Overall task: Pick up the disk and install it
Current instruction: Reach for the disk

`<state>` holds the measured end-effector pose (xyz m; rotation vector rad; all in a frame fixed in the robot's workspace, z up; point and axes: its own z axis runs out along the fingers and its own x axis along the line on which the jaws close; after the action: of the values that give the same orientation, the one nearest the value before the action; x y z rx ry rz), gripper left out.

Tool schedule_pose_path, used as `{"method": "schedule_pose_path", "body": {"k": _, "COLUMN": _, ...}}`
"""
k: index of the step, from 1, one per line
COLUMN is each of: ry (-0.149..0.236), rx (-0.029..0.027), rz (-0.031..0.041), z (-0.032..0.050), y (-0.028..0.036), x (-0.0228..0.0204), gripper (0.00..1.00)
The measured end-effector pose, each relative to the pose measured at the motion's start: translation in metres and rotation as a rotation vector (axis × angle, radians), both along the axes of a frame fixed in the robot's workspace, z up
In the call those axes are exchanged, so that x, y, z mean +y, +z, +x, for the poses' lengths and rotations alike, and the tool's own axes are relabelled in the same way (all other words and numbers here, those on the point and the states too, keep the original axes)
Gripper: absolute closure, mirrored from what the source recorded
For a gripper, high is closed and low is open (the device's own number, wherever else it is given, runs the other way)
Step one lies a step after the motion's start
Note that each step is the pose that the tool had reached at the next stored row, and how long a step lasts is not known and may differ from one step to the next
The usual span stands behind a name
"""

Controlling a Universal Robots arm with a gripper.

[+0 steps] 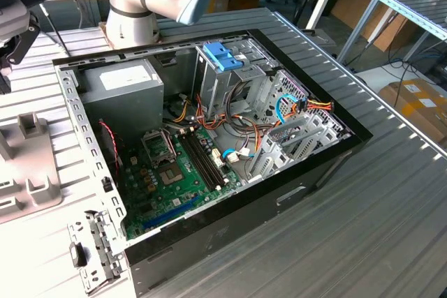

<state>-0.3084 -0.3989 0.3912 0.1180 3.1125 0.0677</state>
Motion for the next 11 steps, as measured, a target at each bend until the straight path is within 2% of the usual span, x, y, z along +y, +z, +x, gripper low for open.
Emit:
{"method": "schedule_pose_path", "body": {"k": 4, "ry": 0.0, "rx": 0.0, "rz": 0.0, "z": -0.0122, "y": -0.0014, "x": 0.0, "gripper": 0.89}}
{"method": "schedule_pose_path", "body": {"k": 11, "ry": 0.0, "rx": 0.0, "rz": 0.0, "z": -0.0149, "y": -0.0018, "x": 0.0, "gripper": 0.89}}
